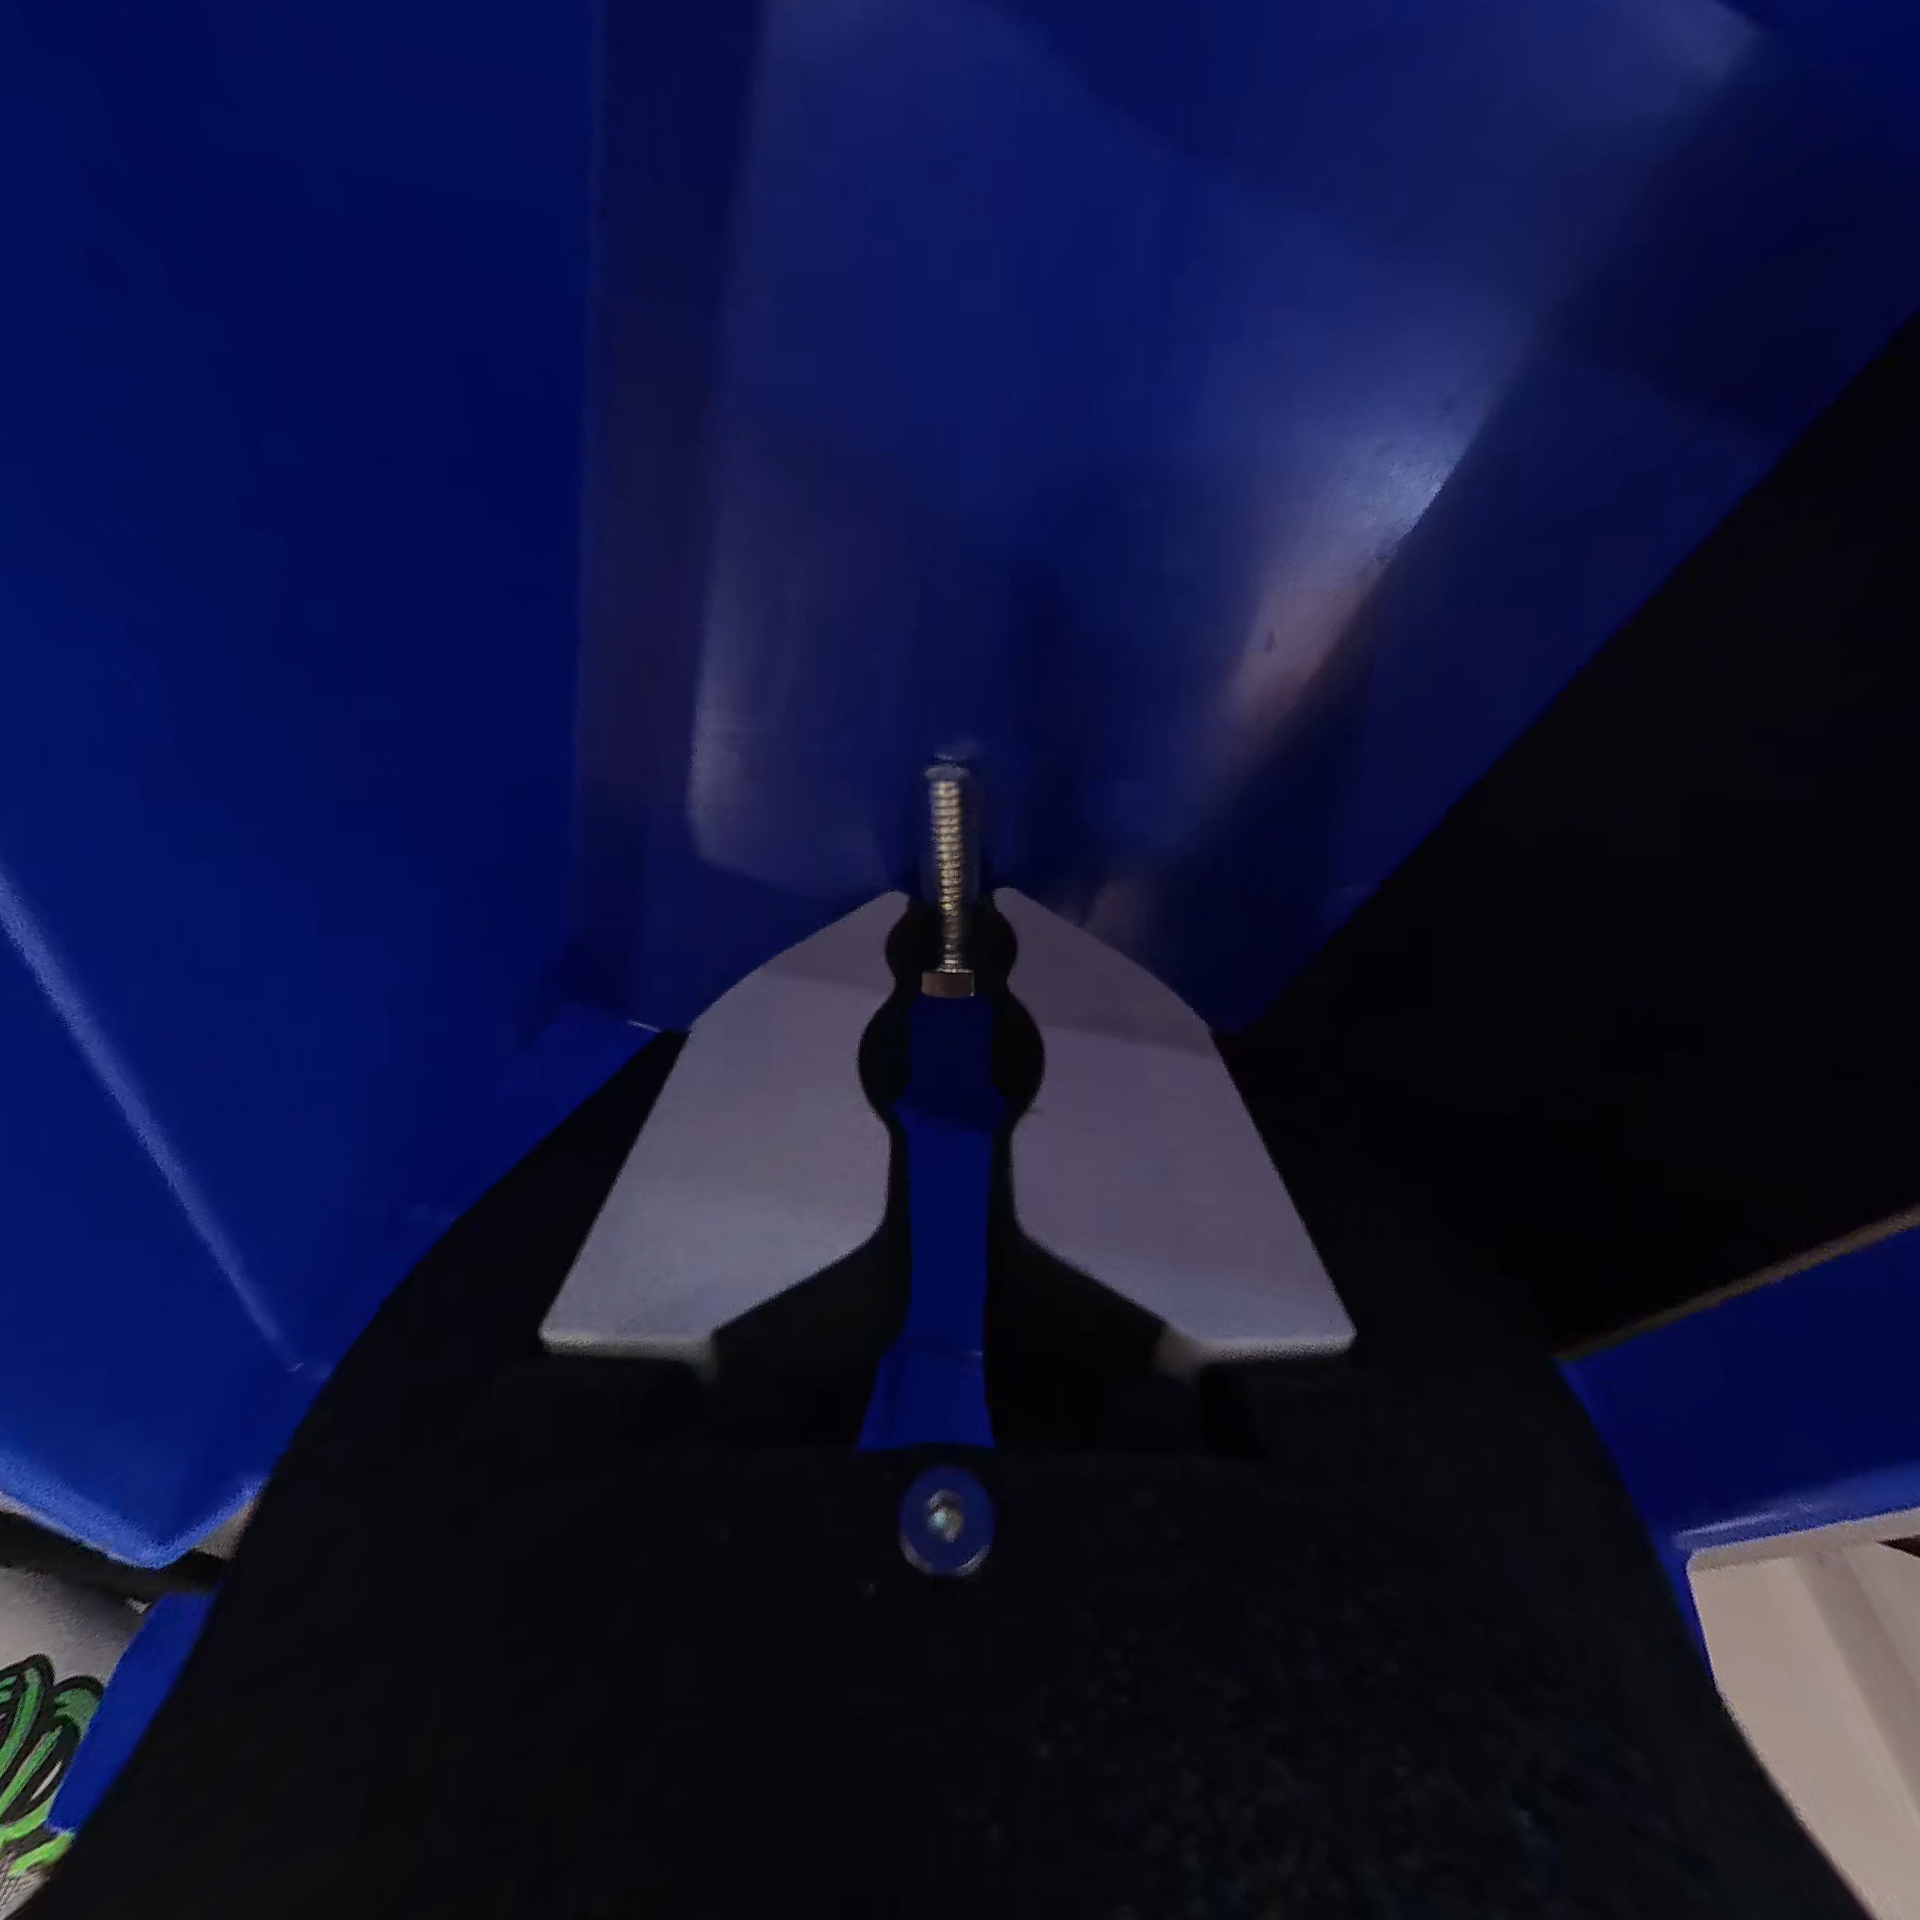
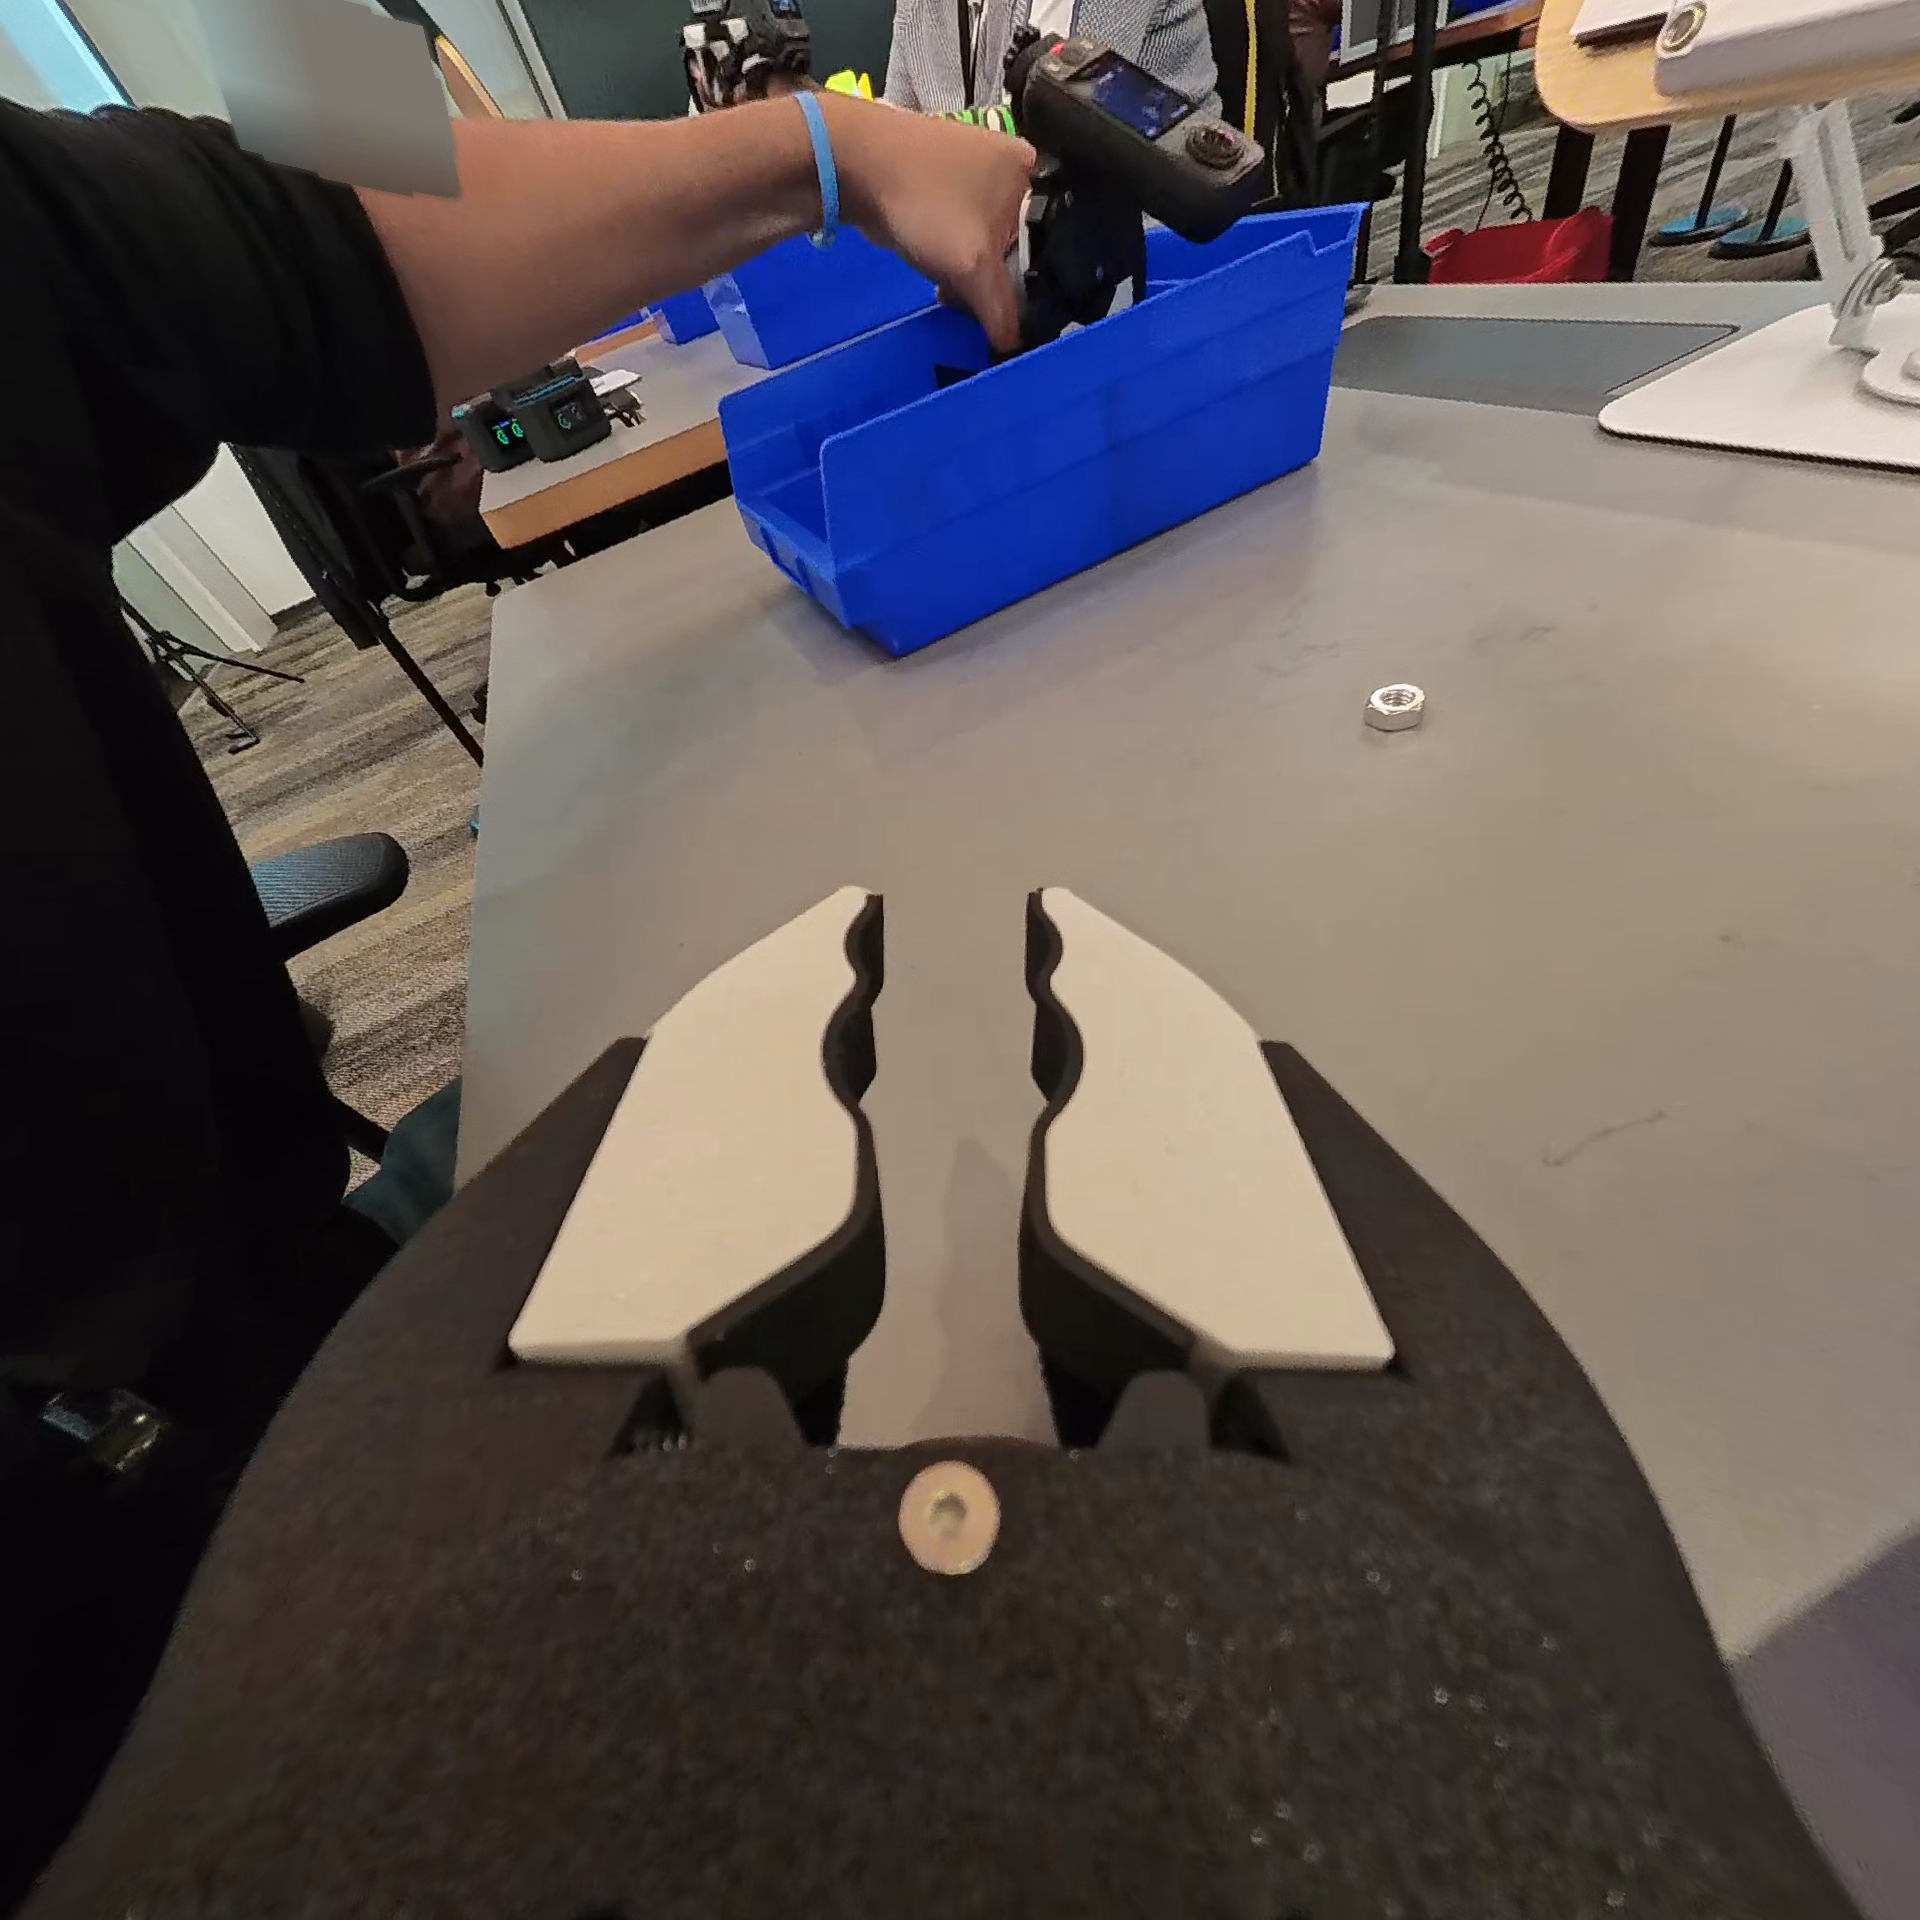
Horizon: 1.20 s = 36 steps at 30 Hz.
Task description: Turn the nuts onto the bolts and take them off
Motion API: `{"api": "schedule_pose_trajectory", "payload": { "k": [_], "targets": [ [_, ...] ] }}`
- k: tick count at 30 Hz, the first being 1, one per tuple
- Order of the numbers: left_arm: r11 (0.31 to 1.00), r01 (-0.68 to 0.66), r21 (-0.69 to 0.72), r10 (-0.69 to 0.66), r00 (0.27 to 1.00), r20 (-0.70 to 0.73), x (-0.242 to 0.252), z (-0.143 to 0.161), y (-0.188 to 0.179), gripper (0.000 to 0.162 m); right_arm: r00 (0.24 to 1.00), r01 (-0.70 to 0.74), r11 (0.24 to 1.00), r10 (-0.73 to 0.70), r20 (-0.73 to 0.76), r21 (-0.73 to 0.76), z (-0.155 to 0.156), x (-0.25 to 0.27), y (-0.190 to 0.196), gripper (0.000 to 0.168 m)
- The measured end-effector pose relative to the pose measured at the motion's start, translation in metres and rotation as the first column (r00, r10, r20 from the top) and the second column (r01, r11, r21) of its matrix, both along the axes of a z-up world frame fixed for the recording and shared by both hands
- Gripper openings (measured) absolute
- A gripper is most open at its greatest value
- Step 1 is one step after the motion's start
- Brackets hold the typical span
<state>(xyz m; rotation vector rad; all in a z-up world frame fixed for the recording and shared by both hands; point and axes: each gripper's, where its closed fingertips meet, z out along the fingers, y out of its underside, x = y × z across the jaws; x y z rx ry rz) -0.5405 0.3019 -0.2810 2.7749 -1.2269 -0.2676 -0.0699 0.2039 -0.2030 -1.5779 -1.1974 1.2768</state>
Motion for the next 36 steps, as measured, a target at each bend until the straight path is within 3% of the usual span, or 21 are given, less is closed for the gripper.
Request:
{"api": "schedule_pose_trajectory", "payload": {
  "k": [3,5,7,9,11,14,17,19,22,25,28,31,34,36],
  "targets": [
    [0.998,-0.023,0.059,0.021,0.999,0.034,0.003,0.009,0.004,0.009,1.0,0.0,1.0,0.0,0.004,0.015,0.001,0.001,-0.002,0.026],
    [0.986,-0.068,0.152,0.051,0.992,0.112,0.011,0.03,0.01,0.009,1.0,-0.001,1.0,0.001,-0.002,0.02,0.003,0.001,-0.004,0.026],
    [0.958,-0.13,0.255,0.069,0.97,0.234,0.025,0.062,0.013,0.009,1.0,-0.007,1.0,0.007,-0.003,0.021,0.003,-0.001,-0.007,0.026],
    [0.92,-0.224,0.322,0.058,0.89,0.452,0.057,0.099,0.009,0.009,1.0,-0.013,0.999,0.014,-0.01,0.033,0.007,-0.005,-0.006,0.025],
    [0.881,-0.299,0.367,-0.031,0.738,0.674,0.104,0.141,-0.001,0.008,0.998,-0.041,0.998,0.042,-0.038,0.05,0.017,-0.013,-0.003,0.025],
    [0.857,-0.374,0.355,-0.201,0.392,0.898,0.186,0.193,-0.03,0.008,0.991,-0.095,0.995,0.098,-0.09,0.036,0.039,-0.036,0.01,0.031],
    [0.875,-0.371,0.31,-0.294,0.103,0.95,0.261,0.213,-0.063,0.008,0.966,-0.157,0.987,0.144,-0.213,-0.044,0.077,-0.061,0.025,0.034],
    [0.903,-0.325,0.282,-0.3,-0.005,0.954,0.307,0.209,-0.083,0.008,0.935,-0.23,0.966,0.186,-0.301,-0.12,0.103,-0.074,0.031,0.042],
    [0.922,-0.266,0.281,-0.301,-0.037,0.953,0.36,0.187,-0.102,0.008,0.895,-0.381,0.905,0.311,-0.319,-0.187,0.12,-0.087,0.021,0.041],
    [0.938,-0.245,0.246,-0.281,-0.118,0.952,0.392,0.18,-0.114,0.008,0.865,-0.467,0.867,0.406,-0.295,-0.176,0.121,-0.087,0.002,0.035],
    [0.948,-0.21,0.239,-0.26,-0.075,0.963,0.406,0.168,-0.12,0.008,0.839,-0.528,0.829,0.473,-0.27,-0.187,0.115,-0.083,-0.018,0.033],
    [0.949,-0.215,0.231,-0.259,-0.11,0.96,0.408,0.17,-0.123,0.008,0.84,-0.53,0.825,0.48,-0.253,-0.195,0.111,-0.08,-0.024,0.025],
    [0.948,-0.21,0.239,-0.264,-0.098,0.96,0.409,0.166,-0.124,0.008,0.848,-0.523,0.828,0.48,-0.224,-0.203,0.103,-0.083,-0.025,0.01],
    [0.948,-0.208,0.239,-0.262,-0.089,0.961,0.41,0.163,-0.124,0.008,0.847,-0.523,0.828,0.478,-0.232,-0.204,0.101,-0.084,-0.026,0.009]
  ]
}}
